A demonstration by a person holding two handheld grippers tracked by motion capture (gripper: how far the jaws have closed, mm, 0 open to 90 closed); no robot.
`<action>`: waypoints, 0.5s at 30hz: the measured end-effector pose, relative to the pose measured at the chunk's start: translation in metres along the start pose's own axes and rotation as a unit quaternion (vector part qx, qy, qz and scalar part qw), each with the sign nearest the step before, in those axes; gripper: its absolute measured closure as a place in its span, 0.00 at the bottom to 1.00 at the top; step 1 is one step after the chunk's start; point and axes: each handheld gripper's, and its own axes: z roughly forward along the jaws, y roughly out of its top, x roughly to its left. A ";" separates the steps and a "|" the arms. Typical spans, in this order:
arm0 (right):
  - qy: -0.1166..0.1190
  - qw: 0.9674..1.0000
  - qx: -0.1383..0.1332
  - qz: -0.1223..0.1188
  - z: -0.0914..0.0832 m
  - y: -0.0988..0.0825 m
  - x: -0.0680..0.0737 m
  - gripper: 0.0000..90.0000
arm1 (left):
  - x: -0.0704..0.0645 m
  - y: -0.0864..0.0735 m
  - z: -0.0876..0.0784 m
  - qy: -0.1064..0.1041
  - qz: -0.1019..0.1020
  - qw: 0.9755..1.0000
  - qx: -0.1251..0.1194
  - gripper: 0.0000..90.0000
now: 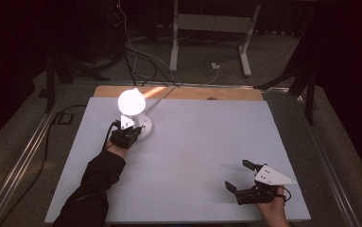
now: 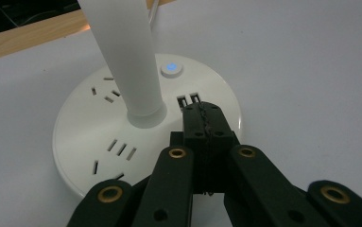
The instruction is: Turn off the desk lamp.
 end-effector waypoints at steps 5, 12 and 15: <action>0.000 1.000 0.000 0.000 0.000 0.000 0.000 0.00 | 0.000 -0.002 0.000 -0.001 0.001 1.000 -0.003 1.00; 0.000 1.000 -0.001 0.000 -0.001 0.000 0.000 0.00 | 0.001 0.000 -0.003 -0.003 0.000 1.000 -0.006 1.00; -0.001 1.000 -0.003 0.000 -0.001 0.000 0.000 0.00 | 0.002 0.005 -0.009 -0.005 -0.005 1.000 -0.014 1.00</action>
